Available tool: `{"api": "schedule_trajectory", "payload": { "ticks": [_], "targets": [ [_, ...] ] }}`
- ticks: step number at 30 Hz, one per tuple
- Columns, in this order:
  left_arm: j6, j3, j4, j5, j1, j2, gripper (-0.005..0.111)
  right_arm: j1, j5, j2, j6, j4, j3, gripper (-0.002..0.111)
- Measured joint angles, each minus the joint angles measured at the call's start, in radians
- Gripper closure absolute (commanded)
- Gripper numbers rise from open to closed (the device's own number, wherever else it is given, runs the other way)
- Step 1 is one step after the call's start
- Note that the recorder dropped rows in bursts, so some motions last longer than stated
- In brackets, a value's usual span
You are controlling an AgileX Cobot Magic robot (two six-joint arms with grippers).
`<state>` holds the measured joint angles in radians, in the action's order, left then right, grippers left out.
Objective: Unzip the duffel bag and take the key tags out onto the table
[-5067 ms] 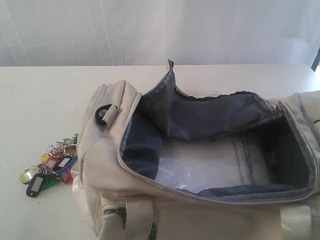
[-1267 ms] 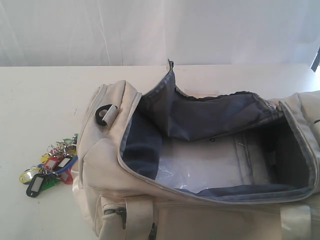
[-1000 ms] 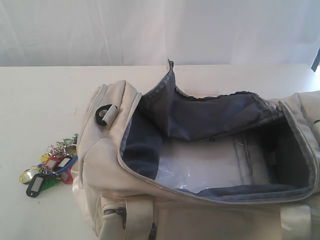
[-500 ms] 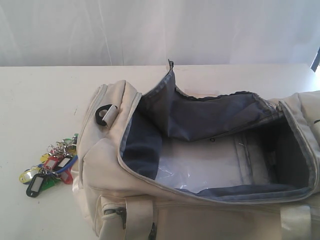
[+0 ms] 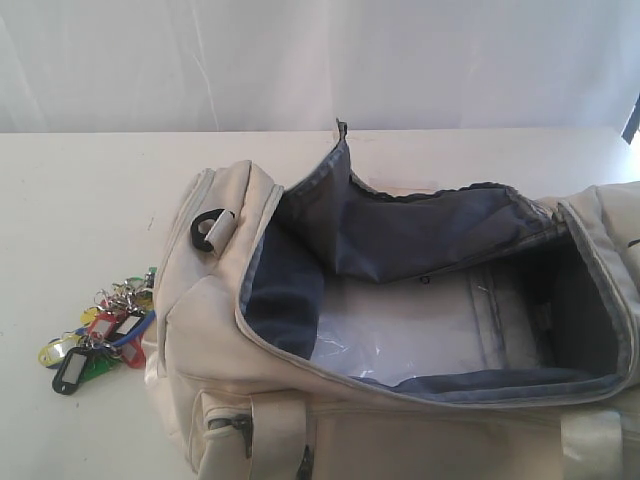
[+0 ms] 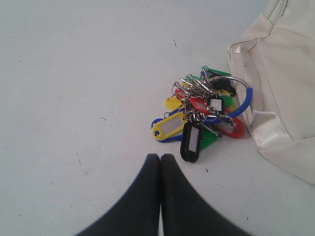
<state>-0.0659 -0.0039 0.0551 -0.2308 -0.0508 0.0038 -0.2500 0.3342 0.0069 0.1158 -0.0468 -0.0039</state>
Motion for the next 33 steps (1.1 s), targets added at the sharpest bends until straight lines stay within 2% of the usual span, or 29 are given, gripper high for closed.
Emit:
{"api": "schedule_trajectory", "payload": {
  "ticks": [7, 15, 22, 33],
  "targets": [
    [0.000, 0.000, 0.000, 0.000, 0.000, 0.000, 0.107, 0.000, -0.009, 0.000, 0.008, 0.000, 0.000, 0.108],
    [0.000, 0.000, 0.000, 0.000, -0.075, 0.000, 0.107, 0.053, -0.014, 0.000, 0.009, 0.000, 0.000, 0.108],
    [0.000, 0.000, 0.000, 0.000, -0.114, 0.000, 0.107, 0.089, -0.014, 0.000, 0.009, 0.000, 0.000, 0.108],
    [0.000, 0.000, 0.000, 0.000, -0.088, 0.000, 0.107, 0.091, -0.014, 0.000, 0.009, 0.000, 0.000, 0.108]
  ]
}}
